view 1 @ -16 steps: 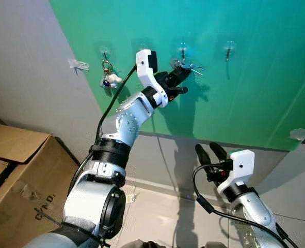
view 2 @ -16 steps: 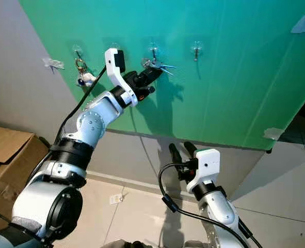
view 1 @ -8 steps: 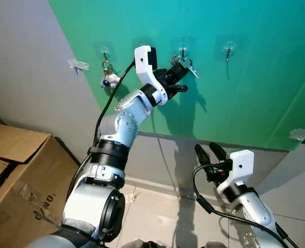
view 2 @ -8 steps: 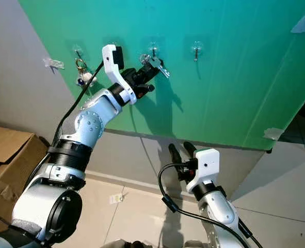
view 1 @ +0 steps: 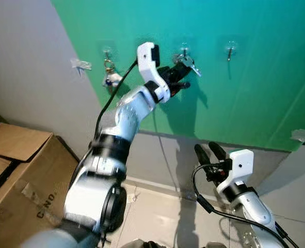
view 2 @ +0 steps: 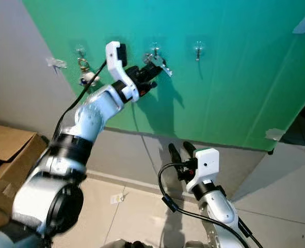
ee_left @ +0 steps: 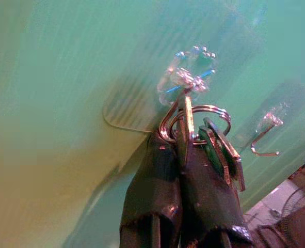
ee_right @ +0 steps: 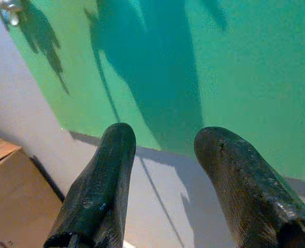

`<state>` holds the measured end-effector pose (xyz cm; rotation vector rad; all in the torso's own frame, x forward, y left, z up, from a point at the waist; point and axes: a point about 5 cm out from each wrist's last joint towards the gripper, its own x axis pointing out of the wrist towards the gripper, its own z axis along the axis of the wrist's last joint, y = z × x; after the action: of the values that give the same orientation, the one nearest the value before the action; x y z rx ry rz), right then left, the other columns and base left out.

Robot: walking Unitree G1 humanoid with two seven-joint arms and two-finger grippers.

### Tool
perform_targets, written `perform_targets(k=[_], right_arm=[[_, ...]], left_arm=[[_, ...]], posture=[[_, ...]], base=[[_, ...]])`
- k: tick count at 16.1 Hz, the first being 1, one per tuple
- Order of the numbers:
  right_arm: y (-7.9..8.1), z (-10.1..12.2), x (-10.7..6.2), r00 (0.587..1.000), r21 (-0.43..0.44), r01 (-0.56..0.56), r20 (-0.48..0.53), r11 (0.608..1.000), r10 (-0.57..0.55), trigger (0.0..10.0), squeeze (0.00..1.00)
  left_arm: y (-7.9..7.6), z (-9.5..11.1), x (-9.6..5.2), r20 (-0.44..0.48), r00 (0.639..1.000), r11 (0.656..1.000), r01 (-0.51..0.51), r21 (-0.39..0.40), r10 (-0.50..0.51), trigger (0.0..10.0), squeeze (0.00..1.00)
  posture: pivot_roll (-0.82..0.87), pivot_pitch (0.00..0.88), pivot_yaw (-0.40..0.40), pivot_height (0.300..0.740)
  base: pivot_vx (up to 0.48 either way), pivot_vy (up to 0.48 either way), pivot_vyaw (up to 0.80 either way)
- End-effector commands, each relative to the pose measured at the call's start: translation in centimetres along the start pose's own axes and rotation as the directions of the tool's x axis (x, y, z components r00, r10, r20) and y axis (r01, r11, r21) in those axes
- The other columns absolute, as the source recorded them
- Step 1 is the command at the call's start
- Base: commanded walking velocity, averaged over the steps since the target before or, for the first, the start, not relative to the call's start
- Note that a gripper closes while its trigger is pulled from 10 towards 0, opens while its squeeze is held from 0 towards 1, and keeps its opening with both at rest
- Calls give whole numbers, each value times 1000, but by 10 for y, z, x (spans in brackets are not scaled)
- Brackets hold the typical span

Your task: Hang keys on a hook

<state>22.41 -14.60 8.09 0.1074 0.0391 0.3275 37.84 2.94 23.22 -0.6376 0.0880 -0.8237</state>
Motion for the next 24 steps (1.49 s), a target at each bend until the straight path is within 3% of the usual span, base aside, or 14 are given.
perform_targets(k=[1, 4, 6, 8, 11, 12, 13, 14, 16, 18, 20, 24], right_arm=[[4, -3, 2, 1000, 13, -19, -15, 1000, 20, 10000, 0], [4, -3, 1, 1000, 16, -21, -16, 1000, 21, 10000, 0], [5, -3, 1, 1000, 22, -21, -18, 1000, 22, 10000, 0], [5, -4, 0, 999, 29, -24, -24, 999, 25, 10000, 0], [5, -4, 0, 999, 30, -29, -29, 999, 30, 10000, 0], [4, -4, 0, 999, 30, -32, -33, 999, 33, 10000, 0], [4, -5, 0, 999, 29, -34, -34, 999, 35, 10000, 0], [4, -5, 0, 999, 27, -36, -37, 999, 37, 10000, 0], [4, -5, 0, 998, 27, -38, -39, 999, 39, 10000, 0], [4, -6, 0, 998, 28, -39, -40, 999, 40, 10000, 0], [5, -6, -1, 998, 31, -40, -40, 999, 42, 10000, 0], [5, -6, 0, 998, 29, -42, -42, 999, 43, 10000, 0]], left_arm=[[7, 13, 0, 21, 996, 997, -81, -2, 81, 0, 0], [8, 17, 4, -15, 994, 994, -112, 1, 112, 0, 0], [14, 8, 3, -86, 984, 987, -161, -18, 159, 0, 0], [30, -9, -2, -179, 951, 966, -260, -11, 254, 0, 0], [46, -21, -12, -219, 911, 935, -355, 14, 349, 0, 0], [56, -24, -18, -216, 880, 907, -411, 97, 422, 3059, 0], [58, -23, -19, -200, 876, 897, -416, 151, 440, 10000, 0], [57, -18, -18, -156, 887, 892, -400, 213, 435, 10000, 0], [54, -13, -16, -119, 900, 891, -382, 243, 419, 10000, 0], [47, -7, -12, -70, 926, 908, -346, 236, 371, 10000, 0], [44, -5, -10, -30, 939, 902, -320, 289, 343, 10000, 0], [35, 1, -8, 38, 962, 914, -269, 305, 271, 10000, 0]], posture=[[-262, 37, 181, 740], [-269, 38, 186, 740], [-269, 39, 187, 740], [-265, 42, 186, 740], [-262, 45, 180, 740], [-260, 46, 176, 740], [-260, 46, 176, 740], [-260, 45, 173, 740], [-260, 45, 174, 740], [-259, 44, 176, 740], [-259, 42, 177, 740], [-261, 40, 178, 740]], base=[[0, 0, 0], [0, 0, 0], [0, 0, 0], [0, 0, 0], [0, 0, 0], [0, 0, 0], [0, 0, 0], [0, 0, 0], [0, 0, 0], [0, 0, 0], [0, 0, 0], [0, 0, 0]])
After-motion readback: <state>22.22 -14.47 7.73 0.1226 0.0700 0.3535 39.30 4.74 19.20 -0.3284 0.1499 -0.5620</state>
